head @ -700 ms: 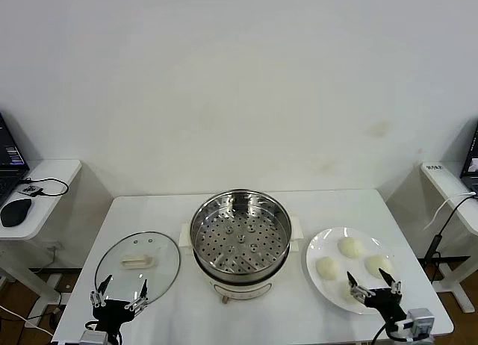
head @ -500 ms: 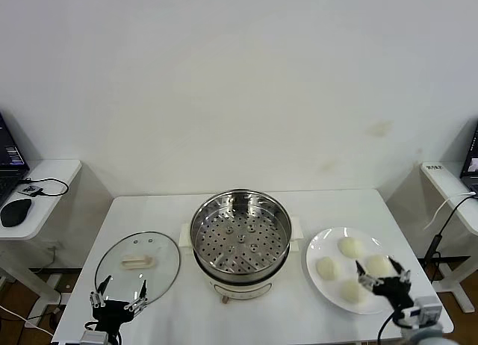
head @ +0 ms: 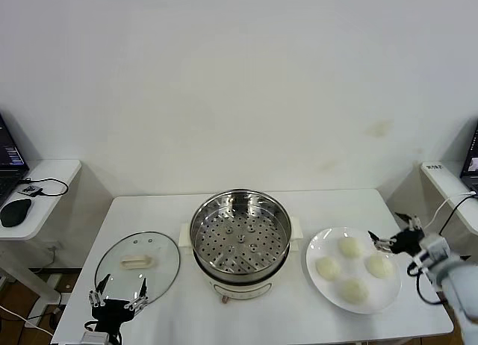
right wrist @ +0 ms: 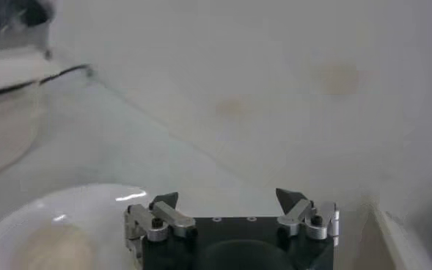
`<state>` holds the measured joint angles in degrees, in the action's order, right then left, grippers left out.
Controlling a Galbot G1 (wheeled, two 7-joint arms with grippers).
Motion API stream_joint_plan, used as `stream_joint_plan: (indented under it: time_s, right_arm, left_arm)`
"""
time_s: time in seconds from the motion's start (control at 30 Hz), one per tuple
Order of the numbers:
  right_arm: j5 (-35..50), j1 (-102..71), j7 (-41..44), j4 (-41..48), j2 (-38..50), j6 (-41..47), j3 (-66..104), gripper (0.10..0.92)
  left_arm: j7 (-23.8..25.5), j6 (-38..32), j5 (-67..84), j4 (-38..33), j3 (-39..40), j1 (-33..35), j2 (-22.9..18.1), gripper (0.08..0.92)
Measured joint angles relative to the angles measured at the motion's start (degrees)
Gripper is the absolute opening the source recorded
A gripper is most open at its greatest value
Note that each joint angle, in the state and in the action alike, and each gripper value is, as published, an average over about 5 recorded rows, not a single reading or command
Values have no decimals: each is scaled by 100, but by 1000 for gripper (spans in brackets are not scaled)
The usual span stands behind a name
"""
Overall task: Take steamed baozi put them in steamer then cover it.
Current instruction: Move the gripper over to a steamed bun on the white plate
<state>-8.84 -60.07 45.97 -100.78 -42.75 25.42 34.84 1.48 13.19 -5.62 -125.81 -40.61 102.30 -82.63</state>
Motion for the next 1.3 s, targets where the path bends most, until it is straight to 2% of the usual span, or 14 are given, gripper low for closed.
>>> stream_joint_plan:
  time_s: [0.23,0.53,0.87,1.3]
  right_arm:
    - [-662,1674,1516,785,567,-325,-1726,823]
    - [-1060,3239,2467,1772,652,-784,-3657,823]
    - [-1368,3803,2727,2831,225,-1215,-4348,823]
    - [-1412,4107,2539,3753,-258,-1316,-4636,823]
  left_arm:
    - [-6,-11,-37,-88,-57,46,-84,823]
    - [-5,-14,-94,-104,-63,96,-164,823]
    - [12,-13,-118,-69,-102,126,-186,823]
    - [22,-7,-133,136,-98,40,-189,823]
